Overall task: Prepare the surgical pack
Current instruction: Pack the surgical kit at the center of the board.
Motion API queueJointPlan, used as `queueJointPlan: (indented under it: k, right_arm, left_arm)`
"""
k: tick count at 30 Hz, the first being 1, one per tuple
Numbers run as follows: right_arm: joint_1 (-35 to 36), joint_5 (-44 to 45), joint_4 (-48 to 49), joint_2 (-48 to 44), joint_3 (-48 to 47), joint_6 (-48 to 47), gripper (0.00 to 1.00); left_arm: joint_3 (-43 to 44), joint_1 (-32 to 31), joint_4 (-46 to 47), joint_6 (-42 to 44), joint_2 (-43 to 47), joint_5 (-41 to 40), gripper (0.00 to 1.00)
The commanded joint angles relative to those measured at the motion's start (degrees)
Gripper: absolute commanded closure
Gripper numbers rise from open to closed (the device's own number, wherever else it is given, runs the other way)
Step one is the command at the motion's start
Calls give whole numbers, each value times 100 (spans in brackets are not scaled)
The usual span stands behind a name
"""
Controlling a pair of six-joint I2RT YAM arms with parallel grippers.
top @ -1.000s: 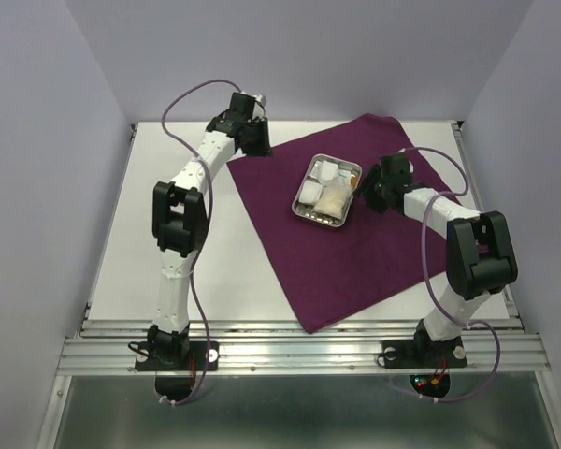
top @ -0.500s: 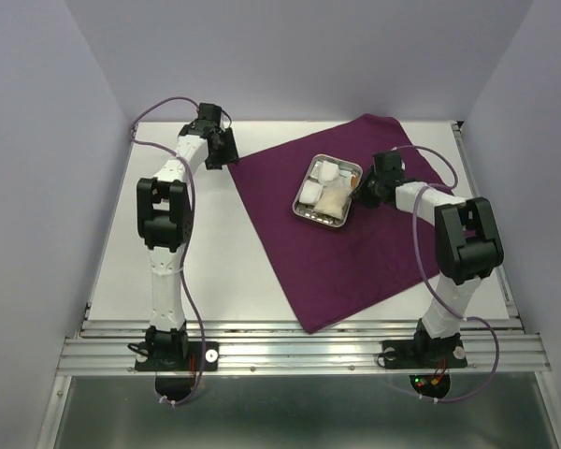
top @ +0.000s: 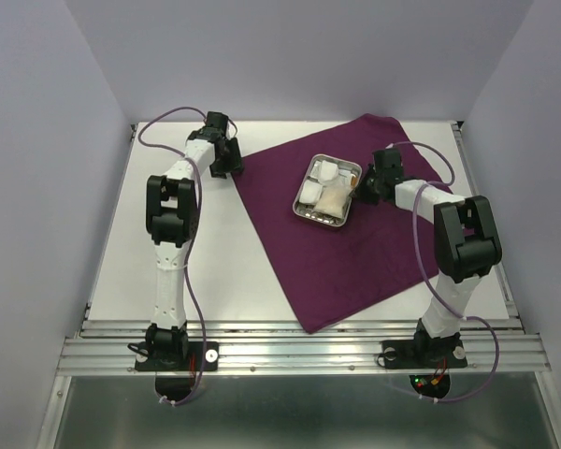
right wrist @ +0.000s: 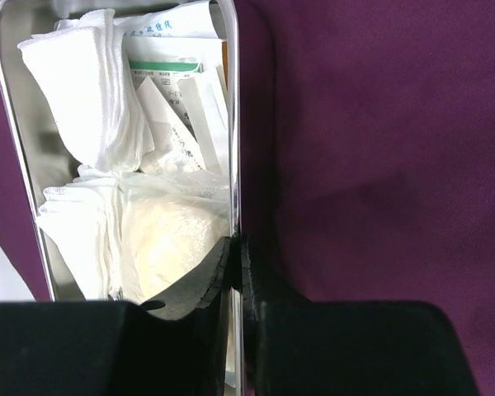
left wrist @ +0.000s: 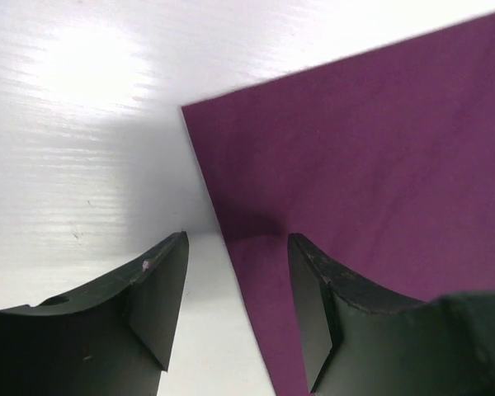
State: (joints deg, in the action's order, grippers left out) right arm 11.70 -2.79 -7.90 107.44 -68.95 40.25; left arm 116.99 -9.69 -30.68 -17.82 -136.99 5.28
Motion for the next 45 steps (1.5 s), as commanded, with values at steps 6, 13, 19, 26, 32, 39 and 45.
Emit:
queueJointPlan:
  k: [6,13,19,26,32,39,45]
  right_arm:
    - [-1,-205,34,41,-295,-377,89]
    - [-1,400,-238,-469,-286,-623,33]
    - [-263,982,-590,-1346,-41,-694,18]
    - [-1239,956,-528,-1990,1005,-431,17]
    - [-1741,516,-537,-1911,1445,-211,17]
    - [-1742,437,-537,-1841,1569,-237,17]
    - [-1742,384,-537,-1840,1595,-237,17]
  left_arm:
    - [834,-287,-615,-46,-707,-581,55]
    - [676,-314,-220,-133,-233,314,100]
    - [211,-507,194,-134,715,754,100]
    - [-212,-1104,396,42,1534,939,100]
    - [78,-1833,474,51,1596,1360,100]
    - [333,-2527,624,-37,1526,1748,100]
    - [641,-2976,668,-98,1166,1994,100]
